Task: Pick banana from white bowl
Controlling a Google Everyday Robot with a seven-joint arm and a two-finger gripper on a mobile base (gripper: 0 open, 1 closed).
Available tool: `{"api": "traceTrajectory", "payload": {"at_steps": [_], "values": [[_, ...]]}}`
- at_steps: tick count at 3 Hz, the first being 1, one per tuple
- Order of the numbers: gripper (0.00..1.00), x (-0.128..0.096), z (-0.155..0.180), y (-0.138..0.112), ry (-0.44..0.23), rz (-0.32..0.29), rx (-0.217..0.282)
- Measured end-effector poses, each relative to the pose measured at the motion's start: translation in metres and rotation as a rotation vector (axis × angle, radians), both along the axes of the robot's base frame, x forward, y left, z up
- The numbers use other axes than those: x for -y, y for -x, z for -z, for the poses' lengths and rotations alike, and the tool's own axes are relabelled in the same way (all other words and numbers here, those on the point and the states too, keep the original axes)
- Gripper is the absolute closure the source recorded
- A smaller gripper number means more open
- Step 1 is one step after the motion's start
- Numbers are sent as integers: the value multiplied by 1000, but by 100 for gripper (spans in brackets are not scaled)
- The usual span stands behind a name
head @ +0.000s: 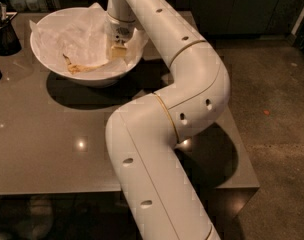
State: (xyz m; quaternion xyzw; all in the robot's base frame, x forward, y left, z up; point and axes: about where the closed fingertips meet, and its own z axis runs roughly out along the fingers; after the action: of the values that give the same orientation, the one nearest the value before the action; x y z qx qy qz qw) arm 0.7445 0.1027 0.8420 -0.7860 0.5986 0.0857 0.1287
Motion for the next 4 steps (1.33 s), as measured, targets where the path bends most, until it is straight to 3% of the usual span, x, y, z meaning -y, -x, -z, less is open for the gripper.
{"api": "traceTrajectory", "payload": {"at_steps": [2, 3, 4], "values": [[99, 0, 0, 0, 0, 0, 0], [100, 0, 0, 0, 0, 0, 1], [100, -4, -9, -9, -29, 10, 48]]}}
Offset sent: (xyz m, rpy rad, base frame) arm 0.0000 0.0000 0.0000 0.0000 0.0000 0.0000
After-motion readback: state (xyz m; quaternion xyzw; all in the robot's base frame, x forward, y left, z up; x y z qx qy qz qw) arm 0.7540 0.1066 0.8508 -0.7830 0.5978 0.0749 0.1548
